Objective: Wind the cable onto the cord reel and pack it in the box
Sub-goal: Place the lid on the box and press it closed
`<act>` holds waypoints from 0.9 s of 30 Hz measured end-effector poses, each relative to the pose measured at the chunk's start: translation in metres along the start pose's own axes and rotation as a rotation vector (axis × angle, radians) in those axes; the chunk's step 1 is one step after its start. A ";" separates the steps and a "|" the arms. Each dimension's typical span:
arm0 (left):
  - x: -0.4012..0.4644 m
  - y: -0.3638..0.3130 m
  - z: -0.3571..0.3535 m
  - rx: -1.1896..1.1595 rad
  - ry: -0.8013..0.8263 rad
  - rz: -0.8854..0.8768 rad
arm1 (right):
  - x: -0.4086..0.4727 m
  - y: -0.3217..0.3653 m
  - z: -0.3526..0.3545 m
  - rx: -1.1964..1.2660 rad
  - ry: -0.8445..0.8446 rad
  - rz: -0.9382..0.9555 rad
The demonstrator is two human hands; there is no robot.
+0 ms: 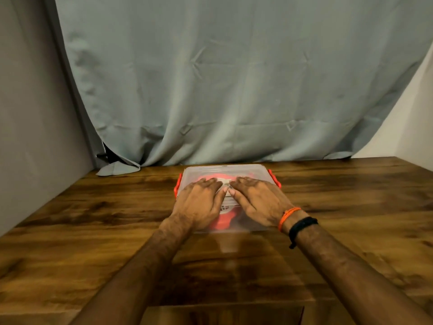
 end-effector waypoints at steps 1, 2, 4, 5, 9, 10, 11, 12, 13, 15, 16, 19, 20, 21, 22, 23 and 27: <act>0.008 0.005 -0.002 -0.002 -0.003 0.000 | 0.011 -0.004 -0.005 -0.007 -0.001 0.001; 0.016 0.009 -0.003 -0.006 -0.009 0.001 | 0.021 -0.008 -0.010 -0.013 0.001 0.003; 0.037 0.024 -0.012 -0.010 -0.017 0.013 | 0.047 -0.018 -0.023 -0.015 0.006 -0.001; 0.047 0.032 -0.017 -0.010 -0.018 0.021 | 0.059 -0.024 -0.028 -0.010 0.005 -0.005; 0.088 0.062 -0.040 -0.022 -0.003 0.059 | 0.106 -0.046 -0.049 0.025 0.005 -0.013; 0.100 0.070 -0.047 -0.026 0.005 0.061 | 0.119 -0.052 -0.054 0.030 0.005 -0.014; 0.109 0.077 -0.052 -0.036 0.010 0.061 | 0.129 -0.056 -0.058 0.030 0.001 -0.013; 0.116 0.083 -0.056 -0.046 0.014 0.062 | 0.136 -0.059 -0.061 0.024 -0.004 -0.005; 0.125 0.091 -0.062 -0.058 0.025 0.069 | 0.147 -0.063 -0.066 0.023 0.003 -0.005; 0.140 0.105 -0.069 -0.071 0.028 0.084 | 0.165 -0.070 -0.073 0.035 0.019 -0.016; 0.146 0.109 -0.072 -0.074 0.026 0.084 | 0.172 -0.072 -0.076 0.044 0.023 -0.021; 0.157 0.116 -0.075 -0.079 0.028 0.077 | 0.185 -0.075 -0.080 0.075 0.019 -0.024; 0.160 0.119 -0.076 -0.083 0.027 0.072 | 0.188 -0.076 -0.080 0.082 0.008 -0.022; 0.163 0.120 -0.077 -0.089 0.035 0.068 | 0.190 -0.077 -0.081 0.088 0.011 -0.025; 0.165 0.122 -0.079 -0.092 0.047 0.066 | 0.193 -0.078 -0.082 0.086 0.013 -0.023; 0.168 0.124 -0.080 -0.101 0.059 0.072 | 0.195 -0.079 -0.082 0.086 0.033 -0.027; 0.177 0.128 -0.079 -0.138 0.112 0.146 | 0.207 -0.087 -0.080 0.095 0.091 -0.072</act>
Point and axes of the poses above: each hand's wrist, its own x-axis towards the middle knuckle, its own z-axis out of the back of the hand, y = z × x, the point moved 7 cm from there along x, towards the middle knuckle, and after that the axes turned 5 degrees about -z, right-handed, at the moved point
